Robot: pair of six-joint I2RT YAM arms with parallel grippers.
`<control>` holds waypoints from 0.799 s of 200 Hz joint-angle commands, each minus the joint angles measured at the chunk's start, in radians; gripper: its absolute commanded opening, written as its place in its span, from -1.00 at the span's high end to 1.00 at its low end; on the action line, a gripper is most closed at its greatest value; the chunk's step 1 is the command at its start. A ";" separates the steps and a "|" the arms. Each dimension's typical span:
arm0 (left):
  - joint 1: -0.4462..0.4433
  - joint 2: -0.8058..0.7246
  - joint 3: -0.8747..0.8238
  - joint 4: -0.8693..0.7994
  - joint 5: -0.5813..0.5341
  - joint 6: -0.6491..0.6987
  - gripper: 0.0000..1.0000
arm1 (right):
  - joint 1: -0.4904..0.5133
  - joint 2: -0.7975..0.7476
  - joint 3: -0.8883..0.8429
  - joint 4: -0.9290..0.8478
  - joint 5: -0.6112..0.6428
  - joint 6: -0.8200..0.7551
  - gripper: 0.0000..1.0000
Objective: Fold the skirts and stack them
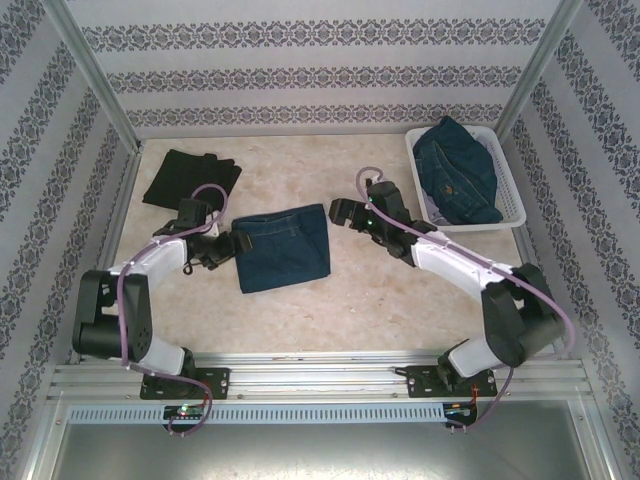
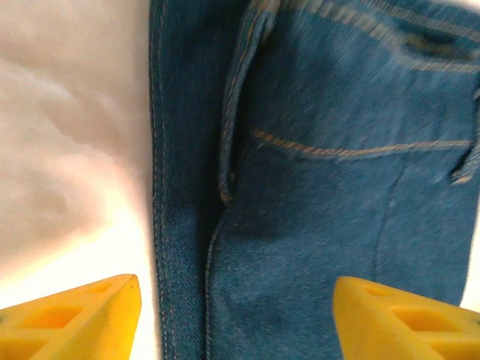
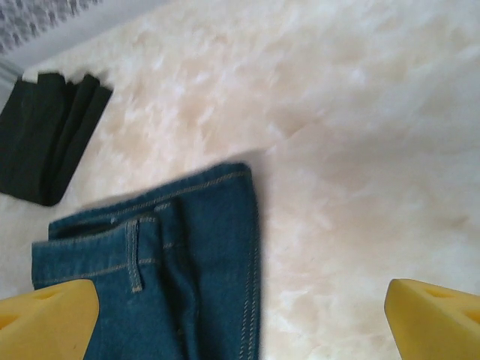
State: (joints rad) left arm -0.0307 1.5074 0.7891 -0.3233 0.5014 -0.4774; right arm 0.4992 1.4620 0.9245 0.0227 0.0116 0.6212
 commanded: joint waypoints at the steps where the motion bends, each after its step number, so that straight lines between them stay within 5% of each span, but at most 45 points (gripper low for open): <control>1: 0.002 0.039 -0.016 0.098 0.061 0.051 -0.33 | -0.005 -0.078 -0.014 -0.032 0.141 -0.072 -0.95; 81: 0.002 0.158 -0.036 0.246 0.221 0.080 0.00 | -0.026 -0.251 -0.171 0.088 0.167 -0.104 -0.96; 114: 0.002 0.179 -0.020 0.235 0.193 0.097 0.42 | -0.028 -0.249 -0.191 0.113 0.161 -0.088 -0.96; 144: 0.002 0.184 -0.005 0.192 0.110 0.103 1.00 | -0.027 -0.247 -0.204 0.134 0.151 -0.077 -0.96; 160: 0.002 0.155 0.013 0.142 0.057 0.096 1.00 | -0.026 -0.251 -0.219 0.156 0.137 -0.078 -0.96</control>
State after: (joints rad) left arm -0.0204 1.6768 0.7731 -0.1230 0.6563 -0.3965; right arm 0.4793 1.2327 0.7334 0.1219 0.1497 0.5430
